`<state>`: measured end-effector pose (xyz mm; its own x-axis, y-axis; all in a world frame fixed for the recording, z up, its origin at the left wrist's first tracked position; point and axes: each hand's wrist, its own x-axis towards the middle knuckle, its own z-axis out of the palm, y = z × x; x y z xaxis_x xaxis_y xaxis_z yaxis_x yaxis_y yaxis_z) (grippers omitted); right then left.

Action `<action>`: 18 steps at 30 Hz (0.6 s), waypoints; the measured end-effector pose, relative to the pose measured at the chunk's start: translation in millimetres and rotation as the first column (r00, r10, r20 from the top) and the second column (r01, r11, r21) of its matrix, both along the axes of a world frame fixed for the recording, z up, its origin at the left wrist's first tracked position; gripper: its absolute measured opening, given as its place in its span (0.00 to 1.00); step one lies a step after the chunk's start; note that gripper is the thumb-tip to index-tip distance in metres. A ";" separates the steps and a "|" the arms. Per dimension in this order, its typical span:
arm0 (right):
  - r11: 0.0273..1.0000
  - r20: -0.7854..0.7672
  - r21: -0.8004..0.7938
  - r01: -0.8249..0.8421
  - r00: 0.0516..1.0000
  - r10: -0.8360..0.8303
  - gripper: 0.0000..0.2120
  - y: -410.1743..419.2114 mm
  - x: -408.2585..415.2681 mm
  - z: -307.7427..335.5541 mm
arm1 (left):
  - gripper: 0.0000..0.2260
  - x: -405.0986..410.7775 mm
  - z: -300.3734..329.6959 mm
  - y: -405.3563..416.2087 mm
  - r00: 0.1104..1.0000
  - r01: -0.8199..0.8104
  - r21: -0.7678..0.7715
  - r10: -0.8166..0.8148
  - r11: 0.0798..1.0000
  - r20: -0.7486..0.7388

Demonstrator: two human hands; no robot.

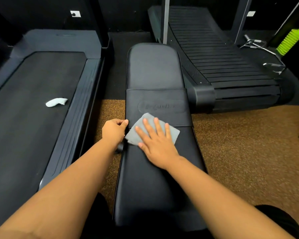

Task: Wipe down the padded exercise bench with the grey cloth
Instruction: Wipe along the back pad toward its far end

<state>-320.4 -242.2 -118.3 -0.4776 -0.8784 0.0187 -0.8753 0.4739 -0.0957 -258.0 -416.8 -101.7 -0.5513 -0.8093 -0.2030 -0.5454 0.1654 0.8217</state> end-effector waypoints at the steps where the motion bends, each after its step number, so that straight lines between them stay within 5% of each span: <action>1: 0.999 -0.008 0.003 -0.054 0.999 0.054 0.27 5.8 3.7 -3.7 | 0.08 0.7 0.2 0.6 1.000 -0.001 0.016 0.001 1.000 -0.002; 4: 0.994 -0.023 -0.013 -0.108 0.994 0.108 0.27 29.5 -7.1 -7.6 | 0.06 3.5 -2.7 0.7 1.000 -0.020 0.047 0.020 0.999 0.000; 12: 0.938 0.044 -0.031 0.346 0.938 -0.345 0.29 19.1 -22.7 1.5 | 0.10 12.1 1.3 -0.3 0.996 0.078 0.128 -0.082 0.989 0.024; 18: 0.998 -0.043 -0.058 -0.024 0.999 0.022 0.27 -12.4 39.1 -10.3 | 0.13 18.1 8.9 -7.9 0.984 0.173 0.357 -0.174 0.918 -0.028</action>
<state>-281.3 -254.6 -128.6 -0.4549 -0.8859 0.0903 -0.8898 0.4482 -0.0857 -239.9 -424.7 -92.8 -0.6749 -0.5748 -0.4628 -0.5383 -0.0454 0.8415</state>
